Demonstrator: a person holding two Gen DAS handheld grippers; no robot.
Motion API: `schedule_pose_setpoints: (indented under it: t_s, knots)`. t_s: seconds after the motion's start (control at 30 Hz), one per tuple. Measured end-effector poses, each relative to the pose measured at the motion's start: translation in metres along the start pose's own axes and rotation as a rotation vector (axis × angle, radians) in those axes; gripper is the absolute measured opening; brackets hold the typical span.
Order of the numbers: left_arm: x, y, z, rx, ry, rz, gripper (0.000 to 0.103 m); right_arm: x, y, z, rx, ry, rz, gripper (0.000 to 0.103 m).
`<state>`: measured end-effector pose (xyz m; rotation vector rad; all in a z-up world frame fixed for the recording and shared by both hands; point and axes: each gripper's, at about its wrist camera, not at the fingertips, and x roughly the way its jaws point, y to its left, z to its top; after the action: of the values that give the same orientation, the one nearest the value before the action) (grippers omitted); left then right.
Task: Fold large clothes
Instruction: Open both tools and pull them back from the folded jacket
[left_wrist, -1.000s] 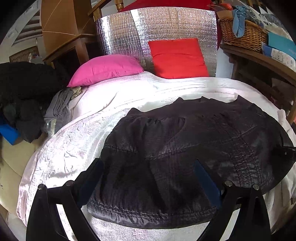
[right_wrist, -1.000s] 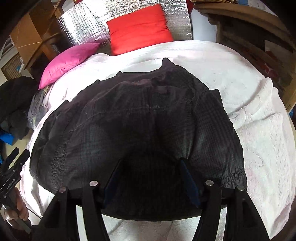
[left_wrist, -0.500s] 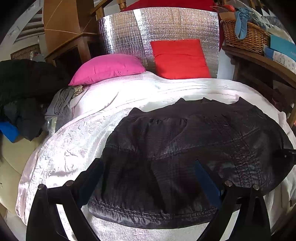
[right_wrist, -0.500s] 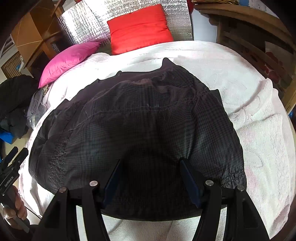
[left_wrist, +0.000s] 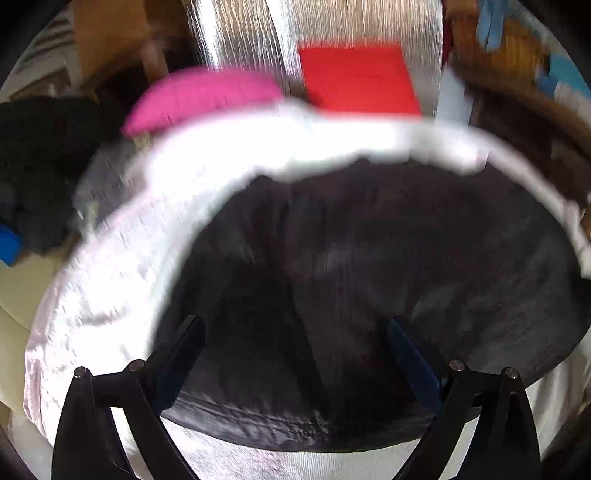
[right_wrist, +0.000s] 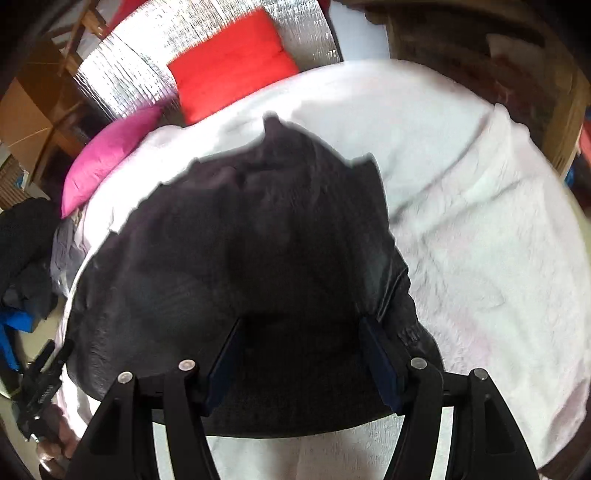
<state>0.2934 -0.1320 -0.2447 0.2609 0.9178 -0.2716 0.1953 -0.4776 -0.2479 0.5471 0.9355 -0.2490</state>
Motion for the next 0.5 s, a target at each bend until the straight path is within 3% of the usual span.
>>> schedule_pose_setpoints:
  t_s: [0.03, 0.13, 0.3, 0.43, 0.5]
  knots:
    - [0.009, 0.000, -0.003, -0.004, 0.035, -0.013, 0.099, -0.005, 0.002, 0.000, -0.015, -0.015, -0.003, 0.068]
    - [0.000, 0.005, -0.005, -0.025, 0.026, -0.013, 0.099, -0.029, 0.003, -0.008, -0.026, -0.079, 0.022, 0.068]
    - [-0.049, 0.026, -0.020, -0.039, -0.042, 0.012, 0.099, -0.070, -0.027, -0.017, 0.070, -0.177, 0.110, 0.068]
    - [-0.097, 0.026, -0.040, 0.026, -0.118, 0.071, 0.099, -0.113, -0.030, -0.023, 0.057, -0.283, 0.095, 0.068]
    - [-0.112, 0.022, -0.049, 0.018, -0.137, 0.092, 0.099, -0.123, -0.019, -0.028, 0.029, -0.282, 0.077, 0.068]
